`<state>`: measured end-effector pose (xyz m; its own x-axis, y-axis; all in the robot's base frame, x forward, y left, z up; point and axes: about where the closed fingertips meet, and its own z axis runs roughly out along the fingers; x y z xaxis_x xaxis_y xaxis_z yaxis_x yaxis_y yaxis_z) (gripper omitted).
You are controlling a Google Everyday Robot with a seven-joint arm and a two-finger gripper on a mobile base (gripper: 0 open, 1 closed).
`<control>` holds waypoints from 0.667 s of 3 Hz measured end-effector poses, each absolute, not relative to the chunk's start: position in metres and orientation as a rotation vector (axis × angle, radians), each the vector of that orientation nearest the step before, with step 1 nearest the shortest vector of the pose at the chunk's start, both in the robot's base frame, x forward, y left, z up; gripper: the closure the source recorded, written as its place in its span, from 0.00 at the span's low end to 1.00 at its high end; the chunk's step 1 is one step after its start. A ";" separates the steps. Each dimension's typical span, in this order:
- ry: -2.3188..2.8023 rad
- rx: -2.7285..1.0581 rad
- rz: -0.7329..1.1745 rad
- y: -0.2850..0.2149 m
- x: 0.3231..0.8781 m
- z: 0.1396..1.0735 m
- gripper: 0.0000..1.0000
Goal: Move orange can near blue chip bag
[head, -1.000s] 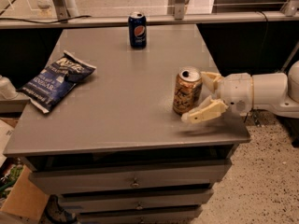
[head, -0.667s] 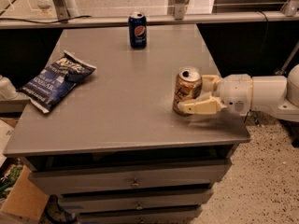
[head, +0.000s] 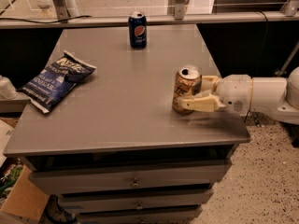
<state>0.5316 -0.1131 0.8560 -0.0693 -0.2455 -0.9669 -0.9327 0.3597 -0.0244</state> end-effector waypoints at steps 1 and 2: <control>1.561 -1.097 0.816 -0.111 0.531 0.856 1.00; 1.529 -1.064 0.825 -0.107 0.531 0.858 1.00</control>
Offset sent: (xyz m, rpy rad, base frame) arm -0.0023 0.0057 0.0050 0.0986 -0.0413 -0.0318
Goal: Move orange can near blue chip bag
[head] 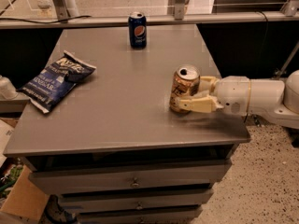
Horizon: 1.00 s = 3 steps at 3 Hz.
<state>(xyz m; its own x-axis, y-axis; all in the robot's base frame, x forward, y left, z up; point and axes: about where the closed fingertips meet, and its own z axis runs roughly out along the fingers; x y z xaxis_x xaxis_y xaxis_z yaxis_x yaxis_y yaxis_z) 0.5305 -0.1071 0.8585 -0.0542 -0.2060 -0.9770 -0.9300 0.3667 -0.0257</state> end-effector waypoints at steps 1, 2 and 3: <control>1.439 -1.045 0.820 -0.087 0.545 0.878 1.00; 1.395 -1.075 0.792 -0.061 0.565 0.894 1.00; 1.403 -1.123 0.800 -0.027 0.583 0.888 1.00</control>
Offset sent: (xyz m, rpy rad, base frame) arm 0.0632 0.0835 0.0519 0.0217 -0.1748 0.0453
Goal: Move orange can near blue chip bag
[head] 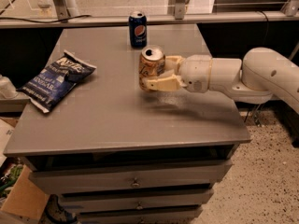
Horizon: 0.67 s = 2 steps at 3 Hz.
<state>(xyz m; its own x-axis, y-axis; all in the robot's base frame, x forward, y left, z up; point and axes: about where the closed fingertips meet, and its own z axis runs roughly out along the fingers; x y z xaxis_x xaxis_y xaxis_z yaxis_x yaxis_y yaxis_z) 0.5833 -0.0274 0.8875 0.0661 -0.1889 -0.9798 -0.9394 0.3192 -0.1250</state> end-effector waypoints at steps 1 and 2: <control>1.417 -1.153 0.838 0.010 0.598 0.871 1.00; 1.401 -1.180 0.876 0.047 0.610 0.868 1.00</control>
Offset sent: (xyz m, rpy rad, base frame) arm 0.0444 0.1170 -0.0230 -0.0021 0.0465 0.1250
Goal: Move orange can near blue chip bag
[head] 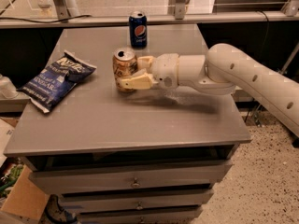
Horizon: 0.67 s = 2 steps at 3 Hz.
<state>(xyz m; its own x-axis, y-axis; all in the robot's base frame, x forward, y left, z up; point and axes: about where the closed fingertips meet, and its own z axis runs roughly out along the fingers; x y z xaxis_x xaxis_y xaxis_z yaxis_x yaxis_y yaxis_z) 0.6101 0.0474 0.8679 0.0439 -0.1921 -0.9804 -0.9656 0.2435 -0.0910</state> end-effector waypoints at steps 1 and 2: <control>1.385 -1.210 0.916 0.082 0.615 0.872 1.00; 1.366 -1.241 0.967 0.115 0.610 0.877 1.00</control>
Offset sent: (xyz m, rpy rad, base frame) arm -0.0043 0.1017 0.0137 0.0199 0.0409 0.1504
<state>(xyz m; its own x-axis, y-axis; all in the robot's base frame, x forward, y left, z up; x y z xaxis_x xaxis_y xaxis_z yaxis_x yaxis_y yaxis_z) 0.6104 0.1149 0.8768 0.0384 -0.1773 -0.9834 -0.9864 0.1505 -0.0657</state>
